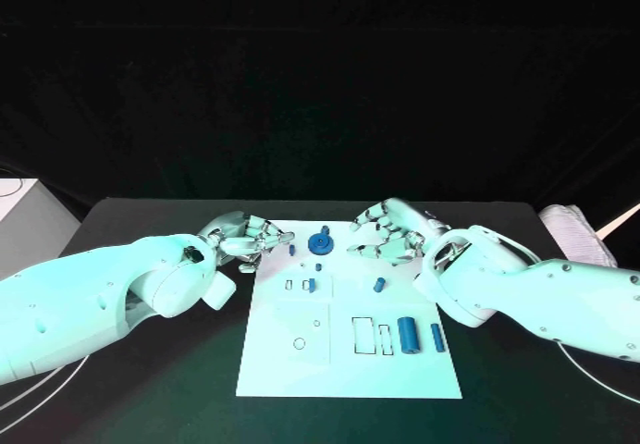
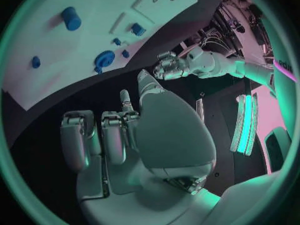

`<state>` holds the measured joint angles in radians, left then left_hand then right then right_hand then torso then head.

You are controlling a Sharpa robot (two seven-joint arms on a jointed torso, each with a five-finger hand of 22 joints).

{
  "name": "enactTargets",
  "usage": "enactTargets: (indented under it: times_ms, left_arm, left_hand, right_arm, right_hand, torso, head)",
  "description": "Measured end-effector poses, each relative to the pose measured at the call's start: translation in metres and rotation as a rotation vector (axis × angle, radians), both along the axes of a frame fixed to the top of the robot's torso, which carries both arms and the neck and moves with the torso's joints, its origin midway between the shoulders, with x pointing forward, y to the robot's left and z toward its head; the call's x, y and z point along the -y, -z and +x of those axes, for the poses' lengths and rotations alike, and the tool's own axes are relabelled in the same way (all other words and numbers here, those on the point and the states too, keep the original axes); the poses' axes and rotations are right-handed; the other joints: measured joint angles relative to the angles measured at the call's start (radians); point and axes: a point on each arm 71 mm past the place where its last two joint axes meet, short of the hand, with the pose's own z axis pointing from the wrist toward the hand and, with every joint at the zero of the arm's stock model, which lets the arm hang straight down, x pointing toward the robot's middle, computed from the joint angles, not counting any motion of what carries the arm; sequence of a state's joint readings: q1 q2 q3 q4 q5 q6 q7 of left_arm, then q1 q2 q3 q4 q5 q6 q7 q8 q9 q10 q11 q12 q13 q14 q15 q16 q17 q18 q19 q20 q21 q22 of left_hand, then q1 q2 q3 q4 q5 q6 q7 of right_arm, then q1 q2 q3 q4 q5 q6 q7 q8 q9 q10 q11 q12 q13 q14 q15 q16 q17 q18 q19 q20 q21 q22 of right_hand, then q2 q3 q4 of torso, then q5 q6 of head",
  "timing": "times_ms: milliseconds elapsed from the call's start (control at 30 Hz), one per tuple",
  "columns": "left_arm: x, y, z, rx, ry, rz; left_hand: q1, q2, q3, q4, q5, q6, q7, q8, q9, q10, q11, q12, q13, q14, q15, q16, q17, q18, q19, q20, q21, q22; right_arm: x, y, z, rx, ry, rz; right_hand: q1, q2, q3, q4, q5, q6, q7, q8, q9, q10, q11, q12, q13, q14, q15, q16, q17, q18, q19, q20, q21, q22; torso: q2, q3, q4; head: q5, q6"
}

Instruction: Assemble the parts on the task board

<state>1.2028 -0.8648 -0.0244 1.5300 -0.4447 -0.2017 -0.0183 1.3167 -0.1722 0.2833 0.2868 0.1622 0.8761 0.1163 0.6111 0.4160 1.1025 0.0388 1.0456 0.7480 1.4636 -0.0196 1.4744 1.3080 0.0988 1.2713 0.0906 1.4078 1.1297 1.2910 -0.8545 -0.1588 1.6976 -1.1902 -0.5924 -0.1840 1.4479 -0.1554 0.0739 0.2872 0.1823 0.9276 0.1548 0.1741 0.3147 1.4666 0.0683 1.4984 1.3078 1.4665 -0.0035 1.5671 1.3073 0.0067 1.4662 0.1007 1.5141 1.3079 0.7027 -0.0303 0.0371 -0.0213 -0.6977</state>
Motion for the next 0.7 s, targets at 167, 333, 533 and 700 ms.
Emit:
enactTargets:
  times_ms: [167, 333, 533, 700]
  left_arm:
    - [0.017, 0.0, 0.007, -0.037, 0.088, 0.206]
    - [0.03, 0.01, 0.011, -0.088, 0.14, 0.384]
    - [0.042, 0.013, 0.018, -0.12, 0.167, 0.537]
    - [0.052, 0.014, 0.024, -0.131, 0.182, 0.619]
  left_hand:
    - [-0.071, 0.005, -0.025, 0.006, 0.0, -0.02, -0.004, 0.023, 0.029, -0.002, 0.001, 0.03, 0.025, 0.0, 0.0, 0.0, 0.0, 0.0, 0.007, -0.007, 0.005, 0.017]
    - [-0.094, 0.014, -0.035, 0.007, 0.0, -0.036, 0.003, 0.023, 0.034, -0.029, 0.006, 0.014, 0.001, 0.0, 0.0, 0.0, 0.0, 0.0, 0.009, -0.004, 0.005, 0.015]
    - [-0.098, 0.018, -0.036, 0.008, 0.0, -0.038, 0.005, 0.023, 0.036, -0.031, 0.008, 0.014, -0.001, 0.0, 0.0, 0.0, 0.0, 0.0, 0.009, -0.005, 0.005, 0.013]
    - [-0.104, 0.024, -0.039, 0.006, 0.0, -0.038, 0.005, 0.023, 0.038, -0.031, 0.008, 0.014, 0.006, 0.0, 0.0, 0.0, 0.0, 0.0, 0.008, -0.005, 0.005, 0.019]
  right_arm:
    - [0.024, -0.009, 0.011, -0.03, 0.058, 0.063]
    - [0.036, -0.009, 0.019, -0.06, 0.096, 0.103]
    - [0.041, -0.008, 0.024, -0.08, 0.116, 0.135]
    - [0.041, -0.008, 0.026, -0.091, 0.119, 0.149]
  right_hand:
    - [0.0, 0.0, 0.003, -0.003, 0.014, 0.0, 0.0, 0.0, -0.001, 0.0, 0.0, 0.0, 0.0, 0.0, 0.0, 0.0, 0.0, 0.0, 0.0, 0.0, -0.002, 0.0]
    - [0.0, 0.0, 0.003, -0.003, 0.016, 0.0, 0.0, 0.0, -0.002, 0.0, 0.0, -0.012, 0.0, 0.0, 0.0, 0.0, 0.0, 0.0, 0.0, 0.0, -0.022, 0.0]
    - [0.0, 0.0, 0.005, -0.001, 0.019, 0.0, 0.0, 0.0, -0.003, 0.0, 0.0, -0.023, 0.0, 0.0, 0.0, -0.004, 0.0, 0.0, 0.0, 0.0, -0.037, 0.0]
    - [0.0, 0.0, 0.005, 0.0, 0.022, 0.0, 0.0, 0.0, -0.004, 0.0, 0.0, -0.029, 0.0, 0.0, 0.0, -0.004, 0.001, 0.0, 0.0, 0.0, -0.042, 0.0]
  torso:
    - [-0.013, 0.0056, 0.0004]
    - [-0.021, 0.01, 0.0012]
    - [-0.025, 0.0134, 0.0021]
    - [-0.025, 0.0143, 0.0032]
  head:
    - [0.006, -0.012]
    - [0.01, -0.021]
    - [0.014, -0.025]
    - [0.016, -0.027]
